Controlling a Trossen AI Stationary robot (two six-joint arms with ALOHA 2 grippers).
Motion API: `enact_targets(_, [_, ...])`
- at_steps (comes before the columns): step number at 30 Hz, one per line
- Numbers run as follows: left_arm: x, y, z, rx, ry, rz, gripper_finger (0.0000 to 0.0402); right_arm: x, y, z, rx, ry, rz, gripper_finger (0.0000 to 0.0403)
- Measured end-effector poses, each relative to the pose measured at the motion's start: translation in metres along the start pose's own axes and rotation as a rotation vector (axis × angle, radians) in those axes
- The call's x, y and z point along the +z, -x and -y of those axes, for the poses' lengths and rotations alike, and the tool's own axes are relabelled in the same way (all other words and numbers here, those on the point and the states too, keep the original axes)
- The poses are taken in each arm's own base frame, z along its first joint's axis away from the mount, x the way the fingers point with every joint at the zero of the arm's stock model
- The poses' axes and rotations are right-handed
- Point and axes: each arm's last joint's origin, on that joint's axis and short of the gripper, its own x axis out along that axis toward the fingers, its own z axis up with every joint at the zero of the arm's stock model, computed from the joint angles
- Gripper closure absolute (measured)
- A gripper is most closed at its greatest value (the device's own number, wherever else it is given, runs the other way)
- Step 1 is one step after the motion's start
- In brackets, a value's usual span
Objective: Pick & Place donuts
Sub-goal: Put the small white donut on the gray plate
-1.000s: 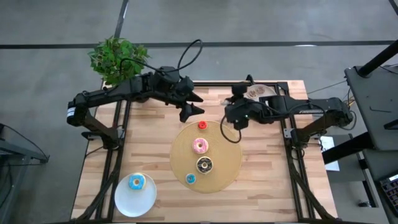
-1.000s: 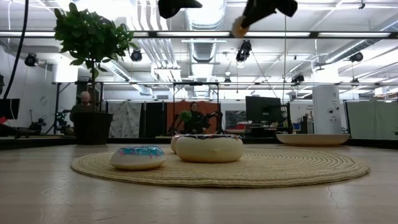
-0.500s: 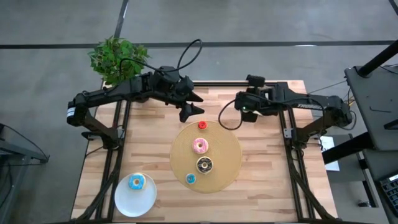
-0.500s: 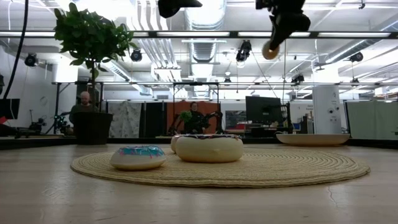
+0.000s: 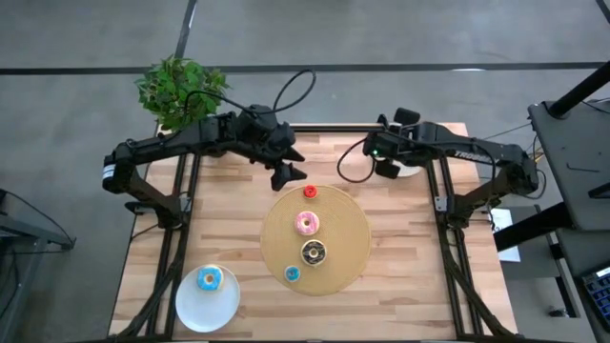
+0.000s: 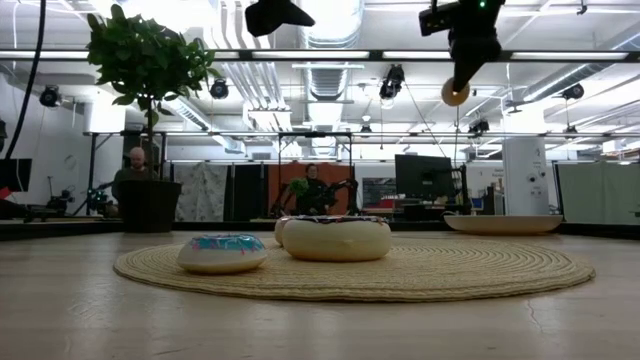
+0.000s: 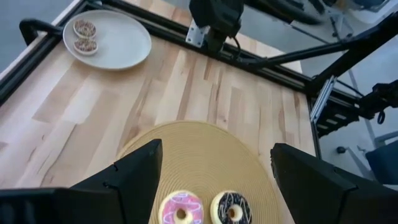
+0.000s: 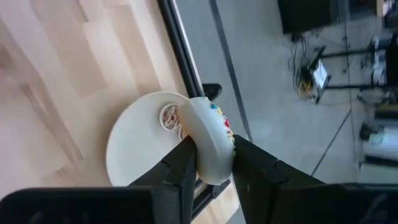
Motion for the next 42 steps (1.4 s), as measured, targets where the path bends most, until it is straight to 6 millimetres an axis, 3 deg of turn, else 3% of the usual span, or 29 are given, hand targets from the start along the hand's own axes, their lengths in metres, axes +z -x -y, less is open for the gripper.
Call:
enact_targets(11, [-0.002,0.0,-0.001,0.006,-0.02,-0.023,0.0131,-0.008,-0.018,0.018,-0.029,-0.12,-0.104,0.0322])
enact_targets(19, [-0.002,0.001,-0.001,0.005,-0.022,-0.02,0.0131,-0.019,-0.042,0.02,-0.055,-0.233,-0.204,0.0307])
enact_targets(31, [-0.002,0.001,-0.001,0.005,-0.022,-0.019,0.0131,-0.028,-0.075,0.001,-0.083,-0.403,-0.236,0.0306])
enact_targets(42, [-0.002,0.001,0.0,0.004,-0.015,-0.02,0.0131,-0.036,-0.105,-0.024,-0.081,-0.429,-0.197,0.0299])
